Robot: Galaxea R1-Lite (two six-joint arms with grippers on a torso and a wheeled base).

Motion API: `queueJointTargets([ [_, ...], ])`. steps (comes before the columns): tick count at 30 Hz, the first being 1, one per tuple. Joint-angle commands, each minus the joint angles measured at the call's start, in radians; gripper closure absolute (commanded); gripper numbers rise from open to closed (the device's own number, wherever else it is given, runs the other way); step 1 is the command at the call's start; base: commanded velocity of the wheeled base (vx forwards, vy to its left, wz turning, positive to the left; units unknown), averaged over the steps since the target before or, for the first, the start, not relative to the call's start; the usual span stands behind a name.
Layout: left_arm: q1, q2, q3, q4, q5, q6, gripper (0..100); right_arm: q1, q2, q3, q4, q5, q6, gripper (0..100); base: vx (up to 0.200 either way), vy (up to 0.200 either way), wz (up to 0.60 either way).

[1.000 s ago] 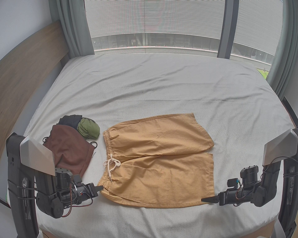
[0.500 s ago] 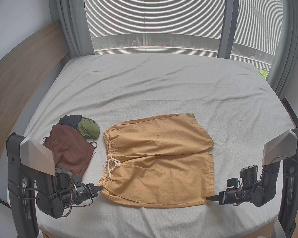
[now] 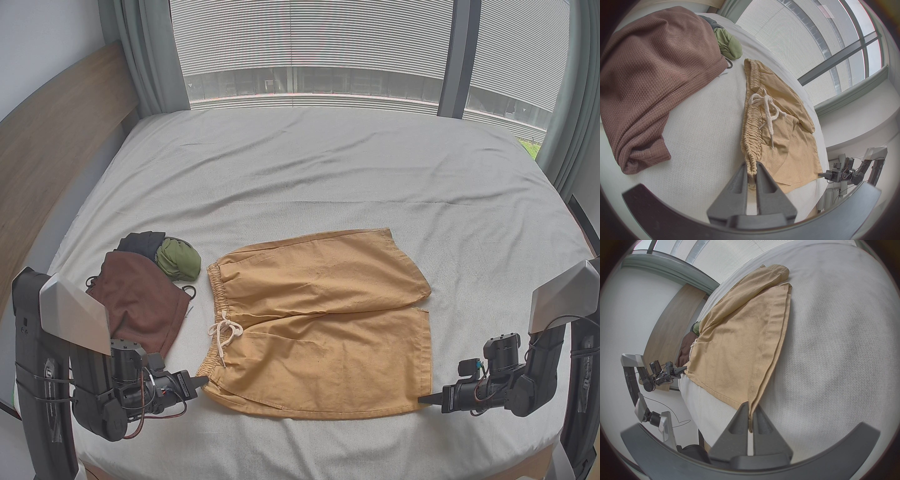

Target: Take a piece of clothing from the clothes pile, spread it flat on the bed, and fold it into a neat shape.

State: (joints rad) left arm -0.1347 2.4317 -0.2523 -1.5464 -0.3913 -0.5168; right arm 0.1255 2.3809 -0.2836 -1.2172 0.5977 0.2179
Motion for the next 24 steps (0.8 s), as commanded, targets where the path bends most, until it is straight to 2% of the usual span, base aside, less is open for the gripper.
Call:
queueJointTargets([
  [1, 0.004, -0.013, 0.030, 0.000, -0.031, 0.004, 100, -0.004, -0.026, 0.008, 0.008, -0.001, 0.003, 100, 0.000, 0.000, 0.00],
  [6, 0.009, -0.014, 0.061, 0.000, -0.070, 0.006, 100, -0.009, -0.055, 0.026, 0.013, -0.001, 0.003, 100, 0.000, 0.000, 0.00],
  [12, 0.009, -0.003, 0.087, 0.002, -0.078, 0.073, 100, -0.012, -0.058, 0.044, 0.013, -0.001, 0.001, 100, 0.000, 0.000, 0.00],
  [24, 0.009, -0.005, 0.125, 0.003, -0.078, 0.110, 100, -0.021, -0.112, 0.115, 0.013, -0.001, -0.012, 100, 0.000, 0.000, 0.00],
])
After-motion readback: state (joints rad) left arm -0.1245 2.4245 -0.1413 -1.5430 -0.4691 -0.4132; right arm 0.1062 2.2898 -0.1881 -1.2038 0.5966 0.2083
